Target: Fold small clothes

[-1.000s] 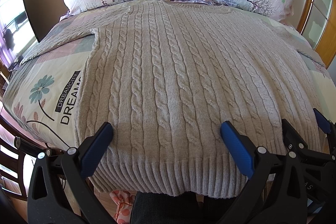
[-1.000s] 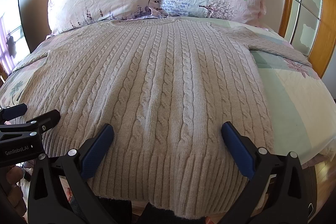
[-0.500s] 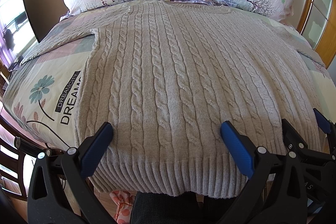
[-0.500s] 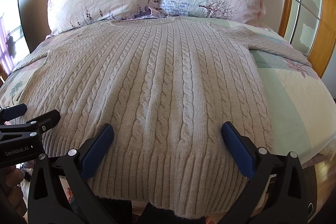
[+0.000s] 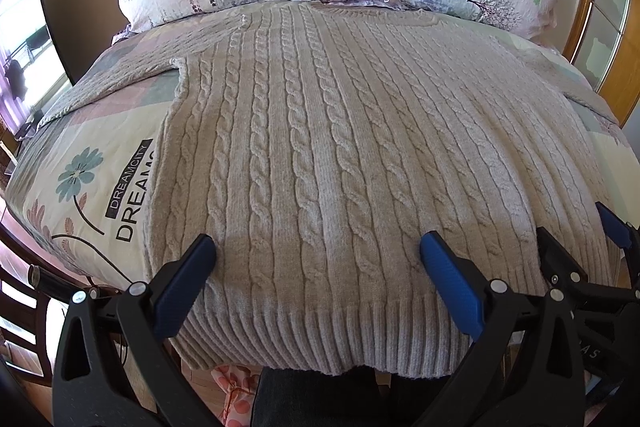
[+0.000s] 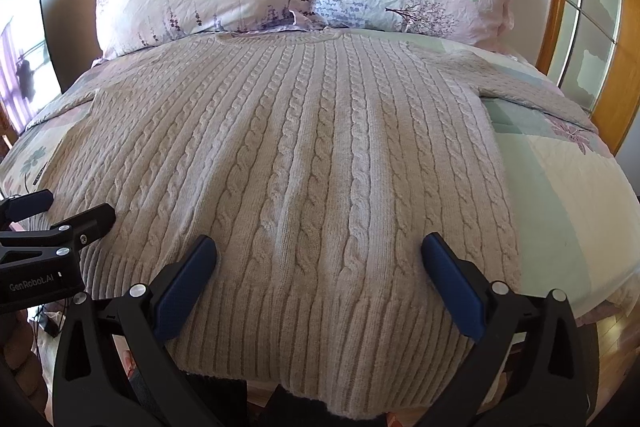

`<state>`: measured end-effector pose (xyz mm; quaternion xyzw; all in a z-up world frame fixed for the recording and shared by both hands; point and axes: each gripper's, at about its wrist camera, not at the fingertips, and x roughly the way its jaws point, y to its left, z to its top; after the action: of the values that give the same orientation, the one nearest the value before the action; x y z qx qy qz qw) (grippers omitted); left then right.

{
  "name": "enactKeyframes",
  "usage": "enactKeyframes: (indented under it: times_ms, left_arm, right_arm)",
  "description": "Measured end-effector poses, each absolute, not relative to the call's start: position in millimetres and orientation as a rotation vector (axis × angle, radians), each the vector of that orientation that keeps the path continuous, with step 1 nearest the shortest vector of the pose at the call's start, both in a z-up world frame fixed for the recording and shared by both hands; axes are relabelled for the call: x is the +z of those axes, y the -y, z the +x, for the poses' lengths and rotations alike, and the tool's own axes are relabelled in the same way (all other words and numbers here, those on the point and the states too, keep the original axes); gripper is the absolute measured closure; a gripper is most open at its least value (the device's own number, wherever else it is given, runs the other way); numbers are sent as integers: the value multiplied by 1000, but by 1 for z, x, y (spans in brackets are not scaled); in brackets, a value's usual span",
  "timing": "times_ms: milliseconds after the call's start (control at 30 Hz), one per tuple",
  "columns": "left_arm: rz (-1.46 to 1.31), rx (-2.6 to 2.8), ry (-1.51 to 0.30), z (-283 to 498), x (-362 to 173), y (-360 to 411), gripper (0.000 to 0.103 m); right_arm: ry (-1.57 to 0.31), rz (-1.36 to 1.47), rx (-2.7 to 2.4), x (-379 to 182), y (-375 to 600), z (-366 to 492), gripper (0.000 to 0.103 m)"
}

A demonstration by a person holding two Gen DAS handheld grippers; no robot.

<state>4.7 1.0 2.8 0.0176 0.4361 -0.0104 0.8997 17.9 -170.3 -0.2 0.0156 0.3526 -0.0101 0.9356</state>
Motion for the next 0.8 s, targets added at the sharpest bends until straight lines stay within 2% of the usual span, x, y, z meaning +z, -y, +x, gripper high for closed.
enactKeyframes:
  times_ms: [100, 167, 300, 367, 400, 467, 567, 700, 800]
  left_arm:
    - [46, -27, -903, 4, 3, -1, 2]
    - [59, -26, -898, 10, 9, -3, 2]
    - [52, 29, -769, 28, 34, -29, 2]
    - [-10, 15, -736, 46, 43, -52, 2]
    - [-60, -3, -728, 56, 45, -67, 2]
    - [-171, -25, -739, 78, 47, -96, 2]
    - [-340, -37, -757, 102, 41, -141, 2]
    - [-422, 27, -716, 115, 38, -182, 2]
    - [-399, 121, -720, 122, 39, -205, 2]
  right_arm:
    - [-740, 13, 70, 4, 179, 24, 1]
    - [-721, 95, 118, 17, 204, 29, 1]
    - [-596, 371, -50, 59, 321, 52, 1]
    - [-559, 531, -128, 65, 385, 66, 1]
    - [-552, 613, -174, 64, 419, 74, 5]
    - [-543, 794, -276, 55, 493, 92, 31]
    - [-542, 976, -412, 32, 574, 109, 49]
    - [-584, 1063, -559, 6, 627, 123, 63]
    - [-559, 1086, -584, 0, 636, 126, 77]
